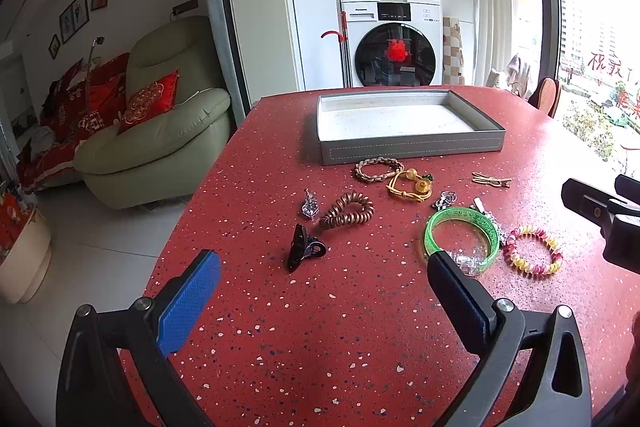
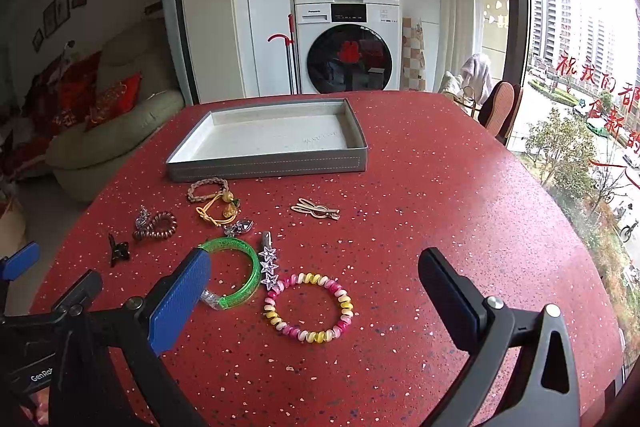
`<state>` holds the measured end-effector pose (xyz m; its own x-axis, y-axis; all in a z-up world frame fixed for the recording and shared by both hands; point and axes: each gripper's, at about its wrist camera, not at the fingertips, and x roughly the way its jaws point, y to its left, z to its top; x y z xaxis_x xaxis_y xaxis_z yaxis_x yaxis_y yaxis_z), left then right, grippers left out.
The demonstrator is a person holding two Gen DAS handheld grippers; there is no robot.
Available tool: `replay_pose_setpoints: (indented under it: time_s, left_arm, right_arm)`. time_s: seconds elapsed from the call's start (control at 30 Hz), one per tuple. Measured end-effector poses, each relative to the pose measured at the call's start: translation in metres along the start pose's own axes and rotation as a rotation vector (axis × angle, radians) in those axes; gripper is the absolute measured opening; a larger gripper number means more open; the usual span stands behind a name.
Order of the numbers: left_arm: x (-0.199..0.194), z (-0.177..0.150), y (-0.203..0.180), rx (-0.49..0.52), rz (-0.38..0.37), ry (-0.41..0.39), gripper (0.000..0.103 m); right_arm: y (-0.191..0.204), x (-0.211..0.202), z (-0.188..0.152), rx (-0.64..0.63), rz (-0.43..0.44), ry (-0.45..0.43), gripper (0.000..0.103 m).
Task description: Organize jewelry
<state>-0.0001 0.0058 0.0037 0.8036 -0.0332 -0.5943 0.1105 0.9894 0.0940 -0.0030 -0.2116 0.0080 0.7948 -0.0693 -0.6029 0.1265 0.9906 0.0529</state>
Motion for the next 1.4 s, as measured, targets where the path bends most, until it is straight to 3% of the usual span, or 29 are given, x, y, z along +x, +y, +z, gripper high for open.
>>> replay_pose_setpoints:
  time_s: [1.4]
  left_arm:
    - [0.0084,-0.0049,0.0077,-0.037,-0.009,0.039,0.103]
  right_arm:
    - [-0.0023,0.0013,-0.0047,0.009,0.011,0.003,0.103]
